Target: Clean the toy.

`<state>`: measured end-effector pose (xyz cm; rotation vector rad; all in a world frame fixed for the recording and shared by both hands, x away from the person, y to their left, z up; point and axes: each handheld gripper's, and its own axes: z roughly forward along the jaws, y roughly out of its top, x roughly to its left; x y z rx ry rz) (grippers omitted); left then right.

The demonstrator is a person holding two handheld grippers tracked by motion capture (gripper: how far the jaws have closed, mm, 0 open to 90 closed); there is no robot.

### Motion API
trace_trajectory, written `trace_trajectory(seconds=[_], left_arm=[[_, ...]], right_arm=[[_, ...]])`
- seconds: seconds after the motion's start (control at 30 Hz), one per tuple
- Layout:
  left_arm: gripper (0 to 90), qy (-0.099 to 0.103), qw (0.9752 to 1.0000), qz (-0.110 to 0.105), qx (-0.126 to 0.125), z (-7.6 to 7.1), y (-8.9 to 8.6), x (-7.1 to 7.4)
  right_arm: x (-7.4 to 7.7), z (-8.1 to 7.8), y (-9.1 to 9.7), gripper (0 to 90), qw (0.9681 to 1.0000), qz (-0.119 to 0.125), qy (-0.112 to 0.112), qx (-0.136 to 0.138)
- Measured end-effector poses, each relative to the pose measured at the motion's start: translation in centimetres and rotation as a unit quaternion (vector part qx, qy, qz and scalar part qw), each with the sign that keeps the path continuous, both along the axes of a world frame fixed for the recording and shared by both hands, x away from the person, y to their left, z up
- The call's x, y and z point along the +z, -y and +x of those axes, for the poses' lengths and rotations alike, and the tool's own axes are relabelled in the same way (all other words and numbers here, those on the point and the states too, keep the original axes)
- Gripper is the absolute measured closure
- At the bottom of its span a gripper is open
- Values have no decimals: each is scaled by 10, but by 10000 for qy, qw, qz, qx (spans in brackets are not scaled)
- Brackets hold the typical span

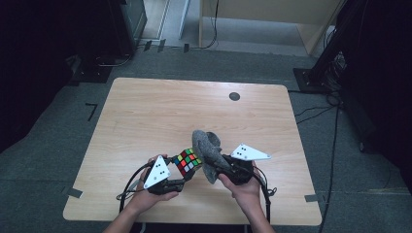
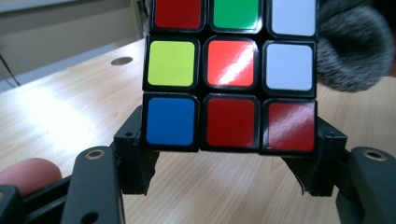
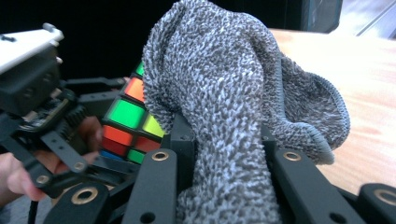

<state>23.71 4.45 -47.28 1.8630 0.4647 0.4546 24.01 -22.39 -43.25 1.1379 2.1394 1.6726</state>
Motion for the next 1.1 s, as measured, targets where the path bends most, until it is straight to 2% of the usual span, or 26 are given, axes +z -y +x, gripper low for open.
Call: trace_trajectory(seconds=[0.07,0.17,0.23,0.3,0.37,0.43,0.5,0.6,0.67,0.8,0.93,1.03,1.1], left_arm=[[340,15,10000,-18,-55,-1,0,0],[340,-8,9996,-251,-150,-2,-1,4],[340,17,9998,-159,-85,-1,0,5],[340,57,10000,-62,-51,0,-2,3],[340,-3,10000,-14,-61,2,-4,2],[339,-56,10000,3,-35,3,-4,2],[340,-86,9999,-19,-103,3,-4,2],[340,-3,9998,39,-198,1,-2,4],[340,29,9997,100,-200,0,-2,4],[341,52,9997,22,-238,-1,0,6],[341,131,9995,211,-202,-2,2,4],[340,121,9996,146,-225,-3,1,5],[340,158,9994,235,-182,-3,1,5]], right_arm=[[-4,4,4,713,9998,65,-194,32],[-10,9,6,712,9990,-210,-383,-91],[-13,10,4,711,9988,-226,-434,-49],[-11,7,1,711,9992,-202,-331,-66],[-5,3,0,711,9997,-138,-161,-105],[0,0,2,711,9999,161,-35,15],[6,-3,2,709,9995,289,52,126],[6,-3,-3,707,9994,179,33,292],[2,-1,-3,708,9997,109,6,199],[-1,3,3,708,9999,-48,-129,-19],[8,-3,2,707,9998,145,100,117],[13,-6,-4,707,9994,3,229,270],[11,-6,-6,706,9993,25,198,306]])
